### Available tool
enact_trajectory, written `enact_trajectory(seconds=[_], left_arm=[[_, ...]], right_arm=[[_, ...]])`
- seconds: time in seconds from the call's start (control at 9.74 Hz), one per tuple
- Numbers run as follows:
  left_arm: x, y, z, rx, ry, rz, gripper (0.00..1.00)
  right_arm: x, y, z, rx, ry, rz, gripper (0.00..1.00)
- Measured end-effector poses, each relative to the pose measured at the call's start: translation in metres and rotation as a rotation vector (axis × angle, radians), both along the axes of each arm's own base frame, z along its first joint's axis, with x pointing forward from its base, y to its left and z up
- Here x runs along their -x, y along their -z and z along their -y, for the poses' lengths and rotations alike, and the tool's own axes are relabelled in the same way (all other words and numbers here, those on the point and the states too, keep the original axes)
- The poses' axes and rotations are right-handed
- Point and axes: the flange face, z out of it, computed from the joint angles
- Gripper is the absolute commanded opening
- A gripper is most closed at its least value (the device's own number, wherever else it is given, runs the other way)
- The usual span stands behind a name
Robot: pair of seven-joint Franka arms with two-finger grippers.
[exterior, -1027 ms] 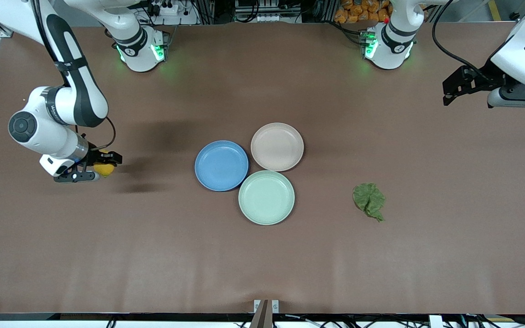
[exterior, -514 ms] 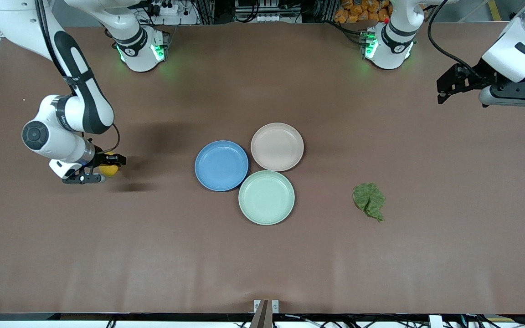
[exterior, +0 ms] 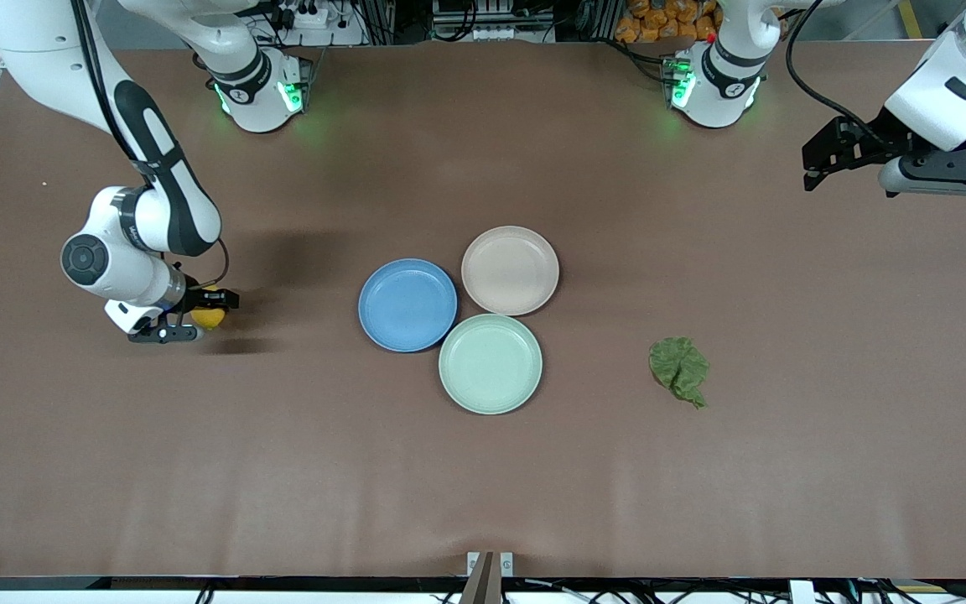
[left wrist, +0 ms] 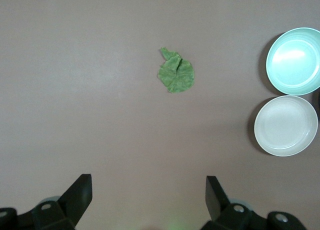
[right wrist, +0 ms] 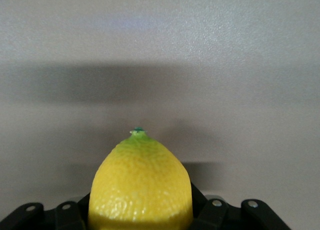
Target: Pick lemon and lettuce from blue and beige plates
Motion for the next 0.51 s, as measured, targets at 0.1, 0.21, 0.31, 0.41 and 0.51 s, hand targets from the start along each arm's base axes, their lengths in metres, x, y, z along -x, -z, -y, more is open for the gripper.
enact_trajectory(seconds=[0.1, 0.21, 0.31, 0.41, 0.51], left_arm=[[-0.0002, -0.0002, -0.0009, 0.000, -0.002, 0.000, 1.00], [-0.0004, -0.0003, -0.0018, 0.000, -0.004, 0.001, 1.00], [-0.0005, -0.0003, -0.0024, 0.000, -0.005, 0.001, 1.00], [-0.0005, -0.0003, -0.0026, 0.000, -0.006, 0.001, 1.00], [-0.0006, -0.0003, -0.0027, 0.000, -0.006, 0.001, 1.00]], right_arm=[[-0.0003, 0.0036, 0.0003, 0.002, 0.000, 0.005, 0.39], [-0.0003, 0.0067, 0.0004, 0.004, 0.000, 0.007, 0.43], [-0.0002, 0.0085, 0.0006, 0.004, 0.000, 0.007, 0.54], [-0.0003, 0.0103, 0.0009, 0.005, 0.001, 0.005, 0.60], [-0.0008, 0.0115, 0.0012, 0.005, 0.003, 0.006, 0.71]])
